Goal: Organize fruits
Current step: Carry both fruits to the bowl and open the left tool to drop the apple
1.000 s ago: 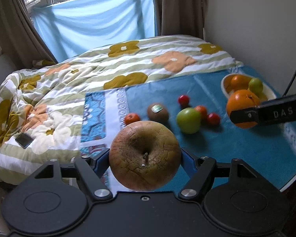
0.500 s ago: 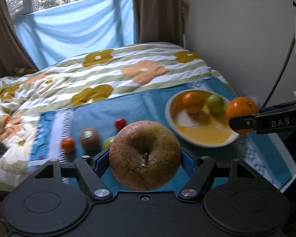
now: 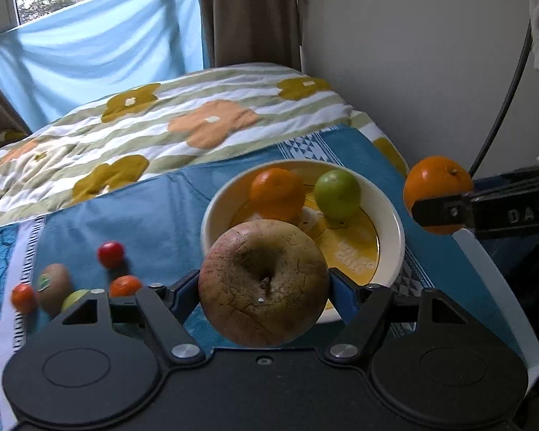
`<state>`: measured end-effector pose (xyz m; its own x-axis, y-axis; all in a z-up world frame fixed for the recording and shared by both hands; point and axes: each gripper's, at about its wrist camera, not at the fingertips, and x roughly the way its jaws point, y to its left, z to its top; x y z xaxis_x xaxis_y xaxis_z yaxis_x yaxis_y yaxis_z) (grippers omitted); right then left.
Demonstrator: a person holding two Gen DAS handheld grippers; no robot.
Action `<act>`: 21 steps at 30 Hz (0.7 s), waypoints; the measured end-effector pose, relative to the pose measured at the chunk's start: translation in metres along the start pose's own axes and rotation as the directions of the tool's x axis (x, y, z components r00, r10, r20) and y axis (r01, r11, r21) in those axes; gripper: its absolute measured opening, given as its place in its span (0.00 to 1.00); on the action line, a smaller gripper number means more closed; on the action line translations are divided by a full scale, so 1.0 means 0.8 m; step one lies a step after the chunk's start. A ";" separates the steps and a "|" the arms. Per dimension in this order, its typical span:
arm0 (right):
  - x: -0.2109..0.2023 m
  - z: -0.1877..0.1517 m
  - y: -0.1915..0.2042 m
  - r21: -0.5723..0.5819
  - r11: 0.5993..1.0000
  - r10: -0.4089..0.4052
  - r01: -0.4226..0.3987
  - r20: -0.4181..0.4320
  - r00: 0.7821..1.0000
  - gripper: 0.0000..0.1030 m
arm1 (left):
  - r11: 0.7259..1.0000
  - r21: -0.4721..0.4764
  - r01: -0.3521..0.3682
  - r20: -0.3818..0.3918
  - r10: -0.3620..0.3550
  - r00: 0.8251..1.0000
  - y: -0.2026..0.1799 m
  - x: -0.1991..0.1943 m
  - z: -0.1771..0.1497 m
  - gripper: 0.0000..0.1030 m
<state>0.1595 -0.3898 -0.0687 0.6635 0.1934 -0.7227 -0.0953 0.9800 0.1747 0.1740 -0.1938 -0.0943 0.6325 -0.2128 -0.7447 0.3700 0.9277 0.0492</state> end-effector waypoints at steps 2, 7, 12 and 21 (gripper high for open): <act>0.006 0.001 -0.008 0.004 1.000 -0.002 0.002 -0.001 1.000 0.74 | 1.000 0.015 0.003 -0.016 -0.003 1.000 -0.010 0.019 0.003 0.75; 0.019 0.002 -0.025 0.024 1.000 -0.002 0.002 -0.011 1.000 0.74 | 0.998 0.058 0.017 -0.045 -0.014 0.999 -0.030 0.050 0.009 0.75; 0.025 0.002 -0.034 0.037 0.999 -0.001 0.002 -0.016 1.000 0.74 | 0.995 0.090 0.038 -0.067 -0.032 0.997 -0.044 0.064 0.012 0.76; 0.024 0.003 -0.037 0.063 0.998 -0.005 0.005 -0.012 1.000 0.74 | 0.992 0.119 0.034 -0.020 -0.032 0.999 -0.043 0.040 0.016 0.99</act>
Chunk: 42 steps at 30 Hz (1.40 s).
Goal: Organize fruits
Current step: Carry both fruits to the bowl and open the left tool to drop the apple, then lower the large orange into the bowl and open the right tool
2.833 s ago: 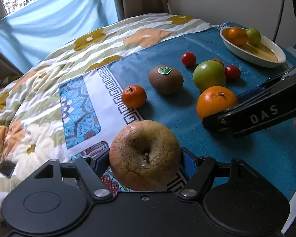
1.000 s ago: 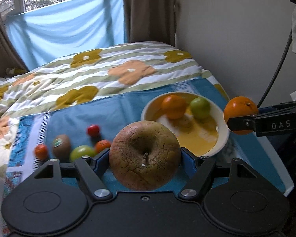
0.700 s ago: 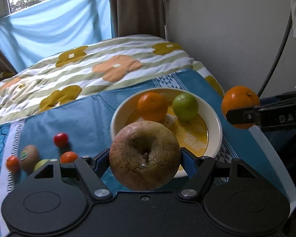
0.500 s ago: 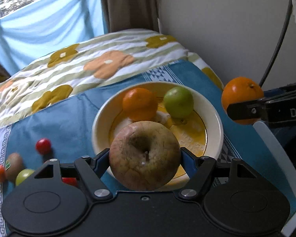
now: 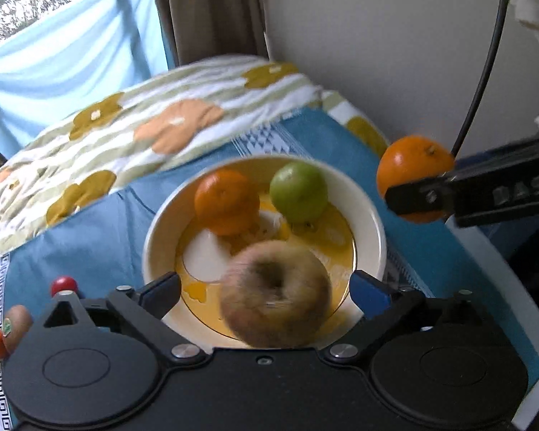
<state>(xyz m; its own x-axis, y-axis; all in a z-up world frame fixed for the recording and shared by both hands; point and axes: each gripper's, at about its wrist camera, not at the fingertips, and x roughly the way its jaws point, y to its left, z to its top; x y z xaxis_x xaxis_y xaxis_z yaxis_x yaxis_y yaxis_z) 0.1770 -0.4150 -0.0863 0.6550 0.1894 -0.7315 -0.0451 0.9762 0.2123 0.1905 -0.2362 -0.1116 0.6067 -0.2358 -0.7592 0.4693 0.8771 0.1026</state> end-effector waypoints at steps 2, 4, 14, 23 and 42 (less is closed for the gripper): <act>0.000 0.001 0.003 -0.002 1.000 0.001 -0.001 0.001 1.000 0.74 | 1.000 -0.017 -0.005 0.003 0.006 1.000 0.007 -0.009 -0.001 0.99; 0.000 0.001 0.004 -0.005 1.000 0.003 -0.003 0.000 1.000 0.74 | 0.999 -0.033 -0.016 0.008 0.016 1.000 0.014 -0.017 -0.004 0.99; 0.013 0.003 0.024 -0.024 0.999 0.043 -0.043 -0.021 0.999 0.74 | 0.992 -0.100 -0.073 0.028 0.076 0.997 0.035 -0.054 -0.023 0.99; 0.044 0.007 0.029 -0.012 0.998 0.061 -0.061 -0.040 0.997 0.74 | 0.978 -0.166 -0.122 0.036 0.130 0.991 0.055 -0.078 -0.041 0.99; 0.041 0.004 0.032 -0.031 0.998 0.058 -0.058 0.005 0.998 1.00 | 0.961 -0.231 -0.151 0.021 0.160 0.987 0.061 -0.092 -0.059 0.99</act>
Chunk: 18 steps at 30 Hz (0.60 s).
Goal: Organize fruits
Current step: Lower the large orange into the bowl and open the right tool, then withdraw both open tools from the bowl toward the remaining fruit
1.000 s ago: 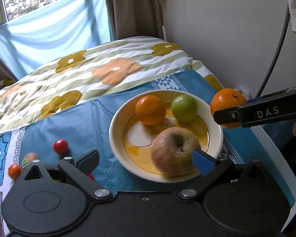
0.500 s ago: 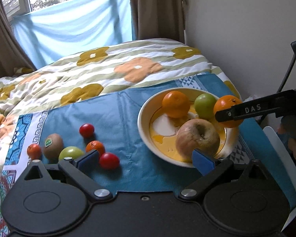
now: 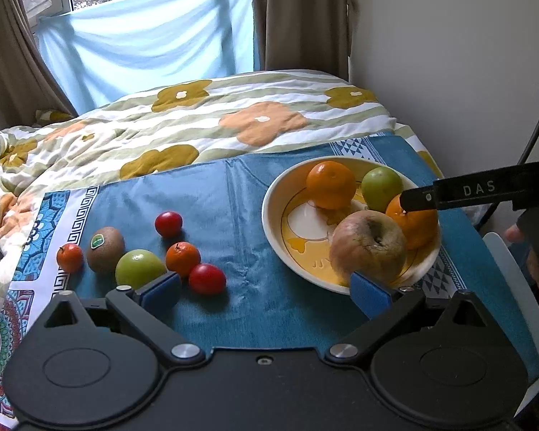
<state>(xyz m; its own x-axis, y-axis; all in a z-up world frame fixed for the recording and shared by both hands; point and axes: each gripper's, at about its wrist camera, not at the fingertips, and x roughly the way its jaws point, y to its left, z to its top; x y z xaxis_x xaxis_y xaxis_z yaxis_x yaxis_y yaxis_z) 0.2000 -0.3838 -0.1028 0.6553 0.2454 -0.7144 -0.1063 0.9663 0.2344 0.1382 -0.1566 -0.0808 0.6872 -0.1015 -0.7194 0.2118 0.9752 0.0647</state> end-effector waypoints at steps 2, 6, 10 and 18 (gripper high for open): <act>-0.003 -0.002 -0.002 0.010 1.000 0.003 -0.003 -0.003 1.000 1.00 | 1.000 -0.005 -0.003 0.004 0.003 1.000 0.000 -0.005 0.000 0.99; -0.015 -0.005 0.000 0.015 1.000 0.001 -0.002 0.003 1.000 1.00 | 1.000 -0.026 0.000 0.016 0.000 1.000 0.006 -0.017 0.001 0.99; -0.032 -0.006 0.006 0.004 1.000 -0.002 0.002 0.007 1.000 1.00 | 0.999 -0.039 -0.011 0.039 0.013 0.999 0.011 -0.037 0.001 0.99; -0.077 -0.003 0.033 -0.038 0.999 0.022 -0.022 0.025 0.999 1.00 | 0.994 -0.101 -0.052 0.103 0.062 0.993 0.030 -0.096 0.000 0.99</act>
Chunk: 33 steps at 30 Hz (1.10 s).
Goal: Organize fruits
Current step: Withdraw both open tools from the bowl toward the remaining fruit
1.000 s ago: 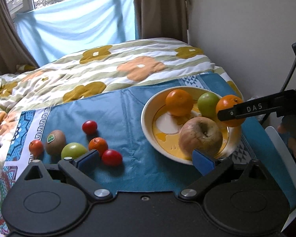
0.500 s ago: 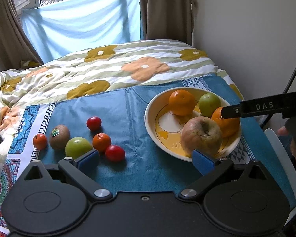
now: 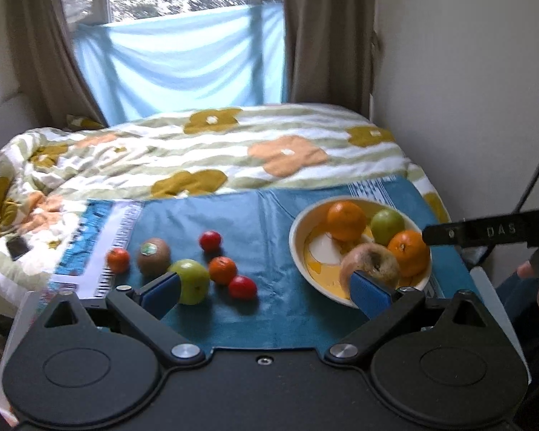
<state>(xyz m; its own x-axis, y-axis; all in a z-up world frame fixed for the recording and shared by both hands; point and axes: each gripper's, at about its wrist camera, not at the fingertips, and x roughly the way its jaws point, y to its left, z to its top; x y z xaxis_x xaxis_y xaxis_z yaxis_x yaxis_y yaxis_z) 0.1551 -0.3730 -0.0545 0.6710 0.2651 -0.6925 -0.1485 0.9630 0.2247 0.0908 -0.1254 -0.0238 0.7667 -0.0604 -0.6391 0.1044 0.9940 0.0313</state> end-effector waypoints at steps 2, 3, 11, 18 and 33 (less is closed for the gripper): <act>-0.010 0.002 0.011 -0.012 1.000 0.012 -0.012 0.004 1.000 1.00 | 1.000 -0.019 -0.022 0.024 0.023 0.999 0.010 -0.018 0.003 0.99; -0.015 0.004 0.017 -0.018 1.000 0.020 -0.020 0.007 1.000 1.00 | 0.999 -0.028 -0.032 0.031 0.033 0.999 0.016 -0.025 0.005 0.99; -0.029 0.007 0.078 -0.057 0.996 0.073 -0.072 0.019 0.997 1.00 | 0.995 -0.064 -0.082 0.040 0.085 0.996 0.083 -0.041 0.015 0.99; -0.016 0.003 0.140 -0.053 0.998 0.046 -0.045 0.024 0.999 1.00 | 0.999 -0.007 -0.036 0.013 0.037 0.999 0.149 -0.018 0.027 0.99; 0.077 -0.013 0.255 0.066 0.997 -0.029 0.033 -0.063 0.998 1.00 | 0.964 0.194 0.180 -0.103 -0.162 0.981 0.255 0.103 0.058 0.98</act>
<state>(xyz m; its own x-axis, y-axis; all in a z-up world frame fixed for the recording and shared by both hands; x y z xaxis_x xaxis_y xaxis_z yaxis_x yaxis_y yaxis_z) 0.1588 -0.1597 -0.0583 0.6278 0.2397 -0.7406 -0.0778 0.9660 0.2468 0.2048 0.0679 -0.0342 0.6705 -0.2110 -0.7112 0.3613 0.9302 0.0647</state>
